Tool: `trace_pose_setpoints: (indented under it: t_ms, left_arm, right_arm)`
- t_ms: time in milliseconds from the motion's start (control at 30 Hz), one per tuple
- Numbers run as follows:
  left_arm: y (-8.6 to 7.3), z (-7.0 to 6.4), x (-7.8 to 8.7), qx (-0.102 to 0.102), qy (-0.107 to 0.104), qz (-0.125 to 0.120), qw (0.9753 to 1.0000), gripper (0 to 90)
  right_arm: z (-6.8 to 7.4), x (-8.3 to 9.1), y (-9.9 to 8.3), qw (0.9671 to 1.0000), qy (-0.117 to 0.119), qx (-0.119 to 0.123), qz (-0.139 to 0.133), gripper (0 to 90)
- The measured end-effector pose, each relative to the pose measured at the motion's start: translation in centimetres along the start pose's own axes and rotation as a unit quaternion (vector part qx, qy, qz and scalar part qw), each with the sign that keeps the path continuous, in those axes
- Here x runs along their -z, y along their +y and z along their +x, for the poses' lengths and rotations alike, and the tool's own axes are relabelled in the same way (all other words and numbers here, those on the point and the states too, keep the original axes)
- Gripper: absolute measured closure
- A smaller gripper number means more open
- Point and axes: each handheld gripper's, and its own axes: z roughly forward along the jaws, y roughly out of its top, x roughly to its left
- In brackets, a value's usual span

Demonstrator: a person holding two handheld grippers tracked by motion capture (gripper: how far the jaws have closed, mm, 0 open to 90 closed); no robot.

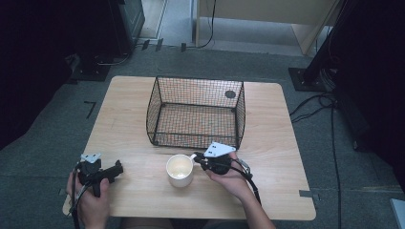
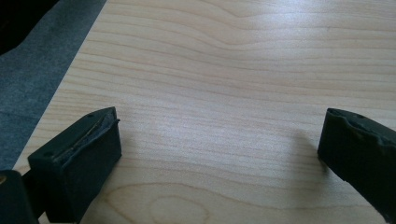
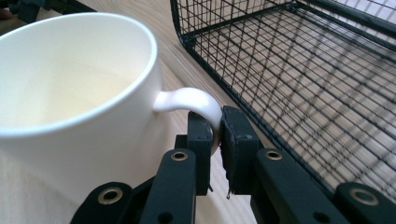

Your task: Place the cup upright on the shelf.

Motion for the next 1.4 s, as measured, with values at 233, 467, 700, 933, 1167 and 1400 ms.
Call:
trace_pose_setpoints:
  t_ms: [233, 467, 700, 933, 1167, 1400]
  left_arm:
    - [0.0, 0.0, 0.0, 0.000, 0.000, 0.000, 1.0000, 0.0]
    - [0.0, 0.0, 0.0, 0.000, 0.000, 0.000, 1.0000, 0.0]
    - [0.0, 0.0, 0.0, 0.000, 0.000, 0.000, 1.0000, 0.0]
    - [0.0, 0.0, 0.0, 0.000, 0.000, 0.000, 1.0000, 0.0]
    - [0.0, 0.0, 0.0, 0.000, 0.000, 0.000, 1.0000, 0.0]
    - [0.0, 0.0, 0.0, 0.000, 0.000, 0.000, 1.0000, 0.0]
  right_arm:
    - [0.4, 2.4, -1.4, 0.9996, 0.024, 0.001, 0.012, 80.6]
    - [1.6, 3.4, -1.8, 0.9968, 0.071, 0.014, 0.033, 77.5]
    - [3.3, 2.6, -1.3, 0.9894, 0.132, 0.045, 0.041, 69.8]
    - [4.0, 1.7, -0.1, 0.9917, 0.116, 0.039, 0.040, 78.2]
    - [4.4, 1.6, 0.8, 0.9951, 0.090, 0.035, 0.021, 80.5]
    - [4.2, 2.1, 1.6, 0.9966, 0.076, 0.028, 0.012, 80.6]
